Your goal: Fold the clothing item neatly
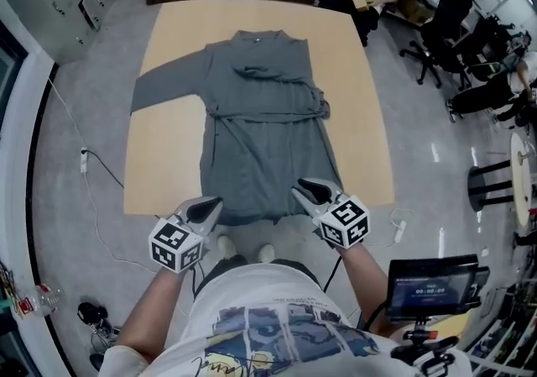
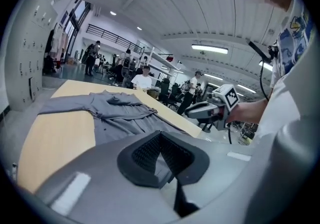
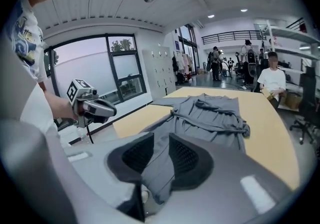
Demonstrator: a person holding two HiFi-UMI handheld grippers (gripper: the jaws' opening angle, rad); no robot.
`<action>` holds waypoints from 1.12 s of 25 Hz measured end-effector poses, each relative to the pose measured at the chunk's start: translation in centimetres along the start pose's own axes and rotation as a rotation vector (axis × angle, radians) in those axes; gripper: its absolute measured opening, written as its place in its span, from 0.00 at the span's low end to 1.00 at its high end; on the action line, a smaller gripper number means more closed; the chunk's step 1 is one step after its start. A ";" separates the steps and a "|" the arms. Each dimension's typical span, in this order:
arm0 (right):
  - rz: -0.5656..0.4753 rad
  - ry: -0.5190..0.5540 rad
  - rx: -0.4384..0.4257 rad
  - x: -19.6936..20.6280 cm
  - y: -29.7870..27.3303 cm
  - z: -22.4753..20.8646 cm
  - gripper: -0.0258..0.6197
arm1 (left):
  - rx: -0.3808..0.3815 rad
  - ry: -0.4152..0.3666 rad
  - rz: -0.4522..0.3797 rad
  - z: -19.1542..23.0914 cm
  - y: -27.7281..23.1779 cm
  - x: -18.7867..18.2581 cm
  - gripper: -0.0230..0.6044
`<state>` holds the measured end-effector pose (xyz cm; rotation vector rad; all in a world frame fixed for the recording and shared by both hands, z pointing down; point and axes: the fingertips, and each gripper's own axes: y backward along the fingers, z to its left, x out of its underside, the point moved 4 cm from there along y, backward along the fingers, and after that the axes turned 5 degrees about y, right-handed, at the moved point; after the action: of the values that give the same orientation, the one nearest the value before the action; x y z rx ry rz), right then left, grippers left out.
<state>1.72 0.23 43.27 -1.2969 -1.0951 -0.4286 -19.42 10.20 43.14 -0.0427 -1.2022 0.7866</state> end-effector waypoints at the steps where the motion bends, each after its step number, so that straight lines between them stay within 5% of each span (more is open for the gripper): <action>1: -0.009 0.007 -0.008 0.1 0.3 0.3 0.17 | -0.029 -0.003 -0.001 0.1 0.1 -0.3 0.04; 5: -0.029 0.060 -0.040 0.6 2.3 0.4 0.17 | -0.131 -0.007 -0.028 1.1 0.4 -1.2 0.04; 10: -0.011 0.050 -0.054 2.1 2.4 0.3 0.17 | -0.260 0.109 -0.059 6.8 1.9 -1.7 0.06; 21: 0.054 -0.012 -0.015 -0.6 -4.6 0.3 0.17 | -0.488 0.219 -0.083 29.9 5.1 -5.3 0.19; 28: 0.100 -0.050 0.024 -3.0 -8.4 1.4 0.17 | -0.516 0.312 -0.026 41.6 4.0 -5.3 0.25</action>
<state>-6.89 -1.85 45.24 -1.3409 -1.0687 -0.3096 -57.34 -5.14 53.42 -0.5533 -1.0760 0.4100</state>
